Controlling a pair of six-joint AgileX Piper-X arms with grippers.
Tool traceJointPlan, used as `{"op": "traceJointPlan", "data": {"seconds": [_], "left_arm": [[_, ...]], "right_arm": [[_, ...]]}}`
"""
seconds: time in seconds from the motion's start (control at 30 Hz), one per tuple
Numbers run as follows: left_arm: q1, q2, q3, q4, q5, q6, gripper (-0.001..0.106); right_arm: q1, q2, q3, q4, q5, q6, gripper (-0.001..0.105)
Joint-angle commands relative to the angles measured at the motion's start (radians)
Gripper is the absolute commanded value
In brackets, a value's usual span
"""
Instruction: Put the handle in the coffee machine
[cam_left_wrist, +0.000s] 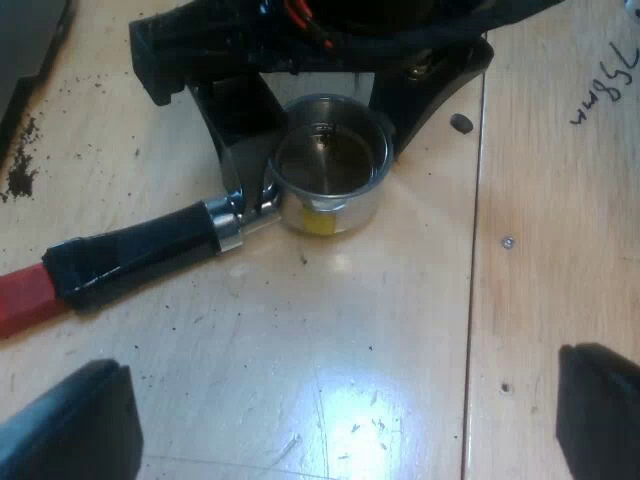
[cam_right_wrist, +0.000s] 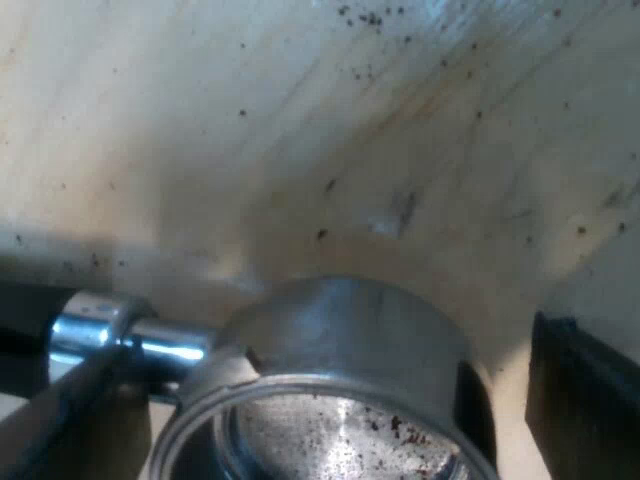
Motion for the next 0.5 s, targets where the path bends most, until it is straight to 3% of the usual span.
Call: {"op": "traceJointPlan", "data": {"seconds": [0.03,0.5], "left_arm": [[-0.004,-0.005,-0.004,-0.007,-0.008,-0.004,0.086],[-0.004,-0.005,-0.004,-0.007,-0.008,-0.004,0.086]], "right_arm": [[0.000,0.014,0.000,-0.018,-0.033,0.010,0.078],[0.000,0.014,0.000,-0.018,-0.061,-0.011,0.078]]}}
